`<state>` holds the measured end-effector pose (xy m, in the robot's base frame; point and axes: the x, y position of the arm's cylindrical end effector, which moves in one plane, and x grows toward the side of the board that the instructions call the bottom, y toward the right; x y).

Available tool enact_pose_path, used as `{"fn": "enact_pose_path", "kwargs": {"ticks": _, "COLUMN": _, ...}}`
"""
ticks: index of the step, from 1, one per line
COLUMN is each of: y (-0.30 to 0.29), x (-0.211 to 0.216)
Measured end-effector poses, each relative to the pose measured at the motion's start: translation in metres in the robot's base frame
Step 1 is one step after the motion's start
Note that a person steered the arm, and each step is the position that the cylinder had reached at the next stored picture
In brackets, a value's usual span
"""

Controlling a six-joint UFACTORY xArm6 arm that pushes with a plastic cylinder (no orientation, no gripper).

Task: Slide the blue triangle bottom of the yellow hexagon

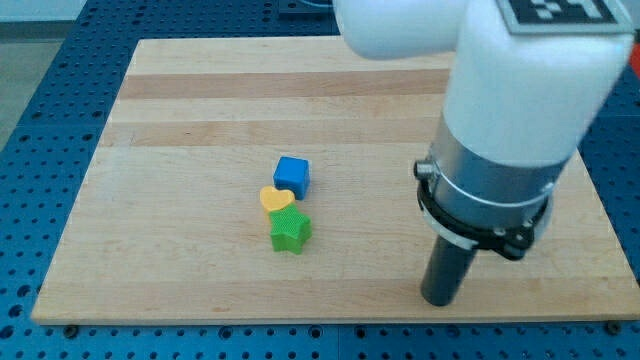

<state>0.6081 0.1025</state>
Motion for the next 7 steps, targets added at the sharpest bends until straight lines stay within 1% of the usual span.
{"fn": "enact_pose_path", "kwargs": {"ticks": 2, "y": 0.022, "x": -0.050}}
{"fn": "enact_pose_path", "kwargs": {"ticks": 3, "y": 0.023, "x": -0.047}}
{"fn": "enact_pose_path", "kwargs": {"ticks": 4, "y": 0.050, "x": -0.037}}
{"fn": "enact_pose_path", "kwargs": {"ticks": 7, "y": 0.106, "x": -0.048}}
